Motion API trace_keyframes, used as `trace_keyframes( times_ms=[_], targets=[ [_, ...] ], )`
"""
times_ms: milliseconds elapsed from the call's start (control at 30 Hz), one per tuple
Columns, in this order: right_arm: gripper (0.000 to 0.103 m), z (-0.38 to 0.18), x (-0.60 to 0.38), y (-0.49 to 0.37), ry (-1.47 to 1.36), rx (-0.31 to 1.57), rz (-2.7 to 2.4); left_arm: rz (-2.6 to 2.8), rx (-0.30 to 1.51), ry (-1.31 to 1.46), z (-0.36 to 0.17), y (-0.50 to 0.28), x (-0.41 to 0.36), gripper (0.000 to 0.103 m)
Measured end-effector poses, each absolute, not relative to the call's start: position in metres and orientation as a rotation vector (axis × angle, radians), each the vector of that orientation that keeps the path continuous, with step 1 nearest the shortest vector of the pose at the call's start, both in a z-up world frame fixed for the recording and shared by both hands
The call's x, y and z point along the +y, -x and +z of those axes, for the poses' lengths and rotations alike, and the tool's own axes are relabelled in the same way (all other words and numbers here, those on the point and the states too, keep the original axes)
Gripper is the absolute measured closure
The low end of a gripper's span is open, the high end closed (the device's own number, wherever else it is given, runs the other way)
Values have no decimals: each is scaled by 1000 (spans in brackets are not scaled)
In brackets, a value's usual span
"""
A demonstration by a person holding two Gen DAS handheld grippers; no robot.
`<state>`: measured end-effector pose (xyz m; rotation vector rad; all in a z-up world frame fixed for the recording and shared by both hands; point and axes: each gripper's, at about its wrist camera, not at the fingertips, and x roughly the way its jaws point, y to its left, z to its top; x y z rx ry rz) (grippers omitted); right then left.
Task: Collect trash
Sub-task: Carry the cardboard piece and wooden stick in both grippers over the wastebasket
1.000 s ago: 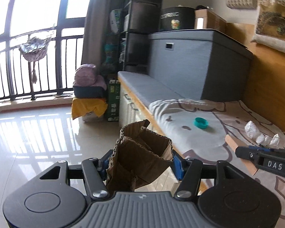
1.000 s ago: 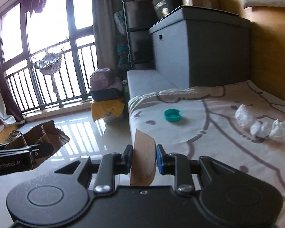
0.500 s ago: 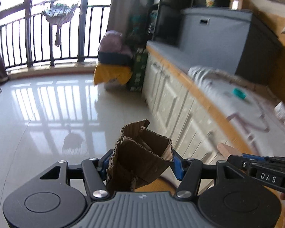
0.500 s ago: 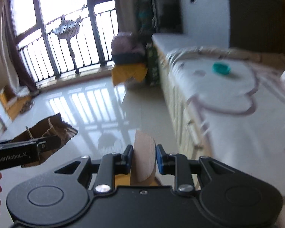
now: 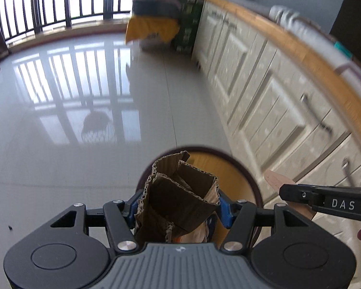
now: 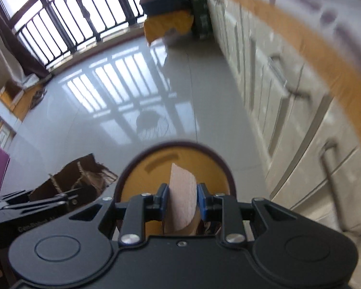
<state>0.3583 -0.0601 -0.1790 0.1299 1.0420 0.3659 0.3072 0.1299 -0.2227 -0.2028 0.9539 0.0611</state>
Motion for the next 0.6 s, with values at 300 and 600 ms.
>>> trace_keyframes(
  times_ms=[300, 600],
  targets=[
    [76, -219, -53, -372, -104, 1148, 351, 31, 1068, 132, -271, -340, 120, 42],
    [76, -239, -61, -391, -146, 1175, 335, -6, 1118, 7, -303, -371, 110, 34]
  ],
)
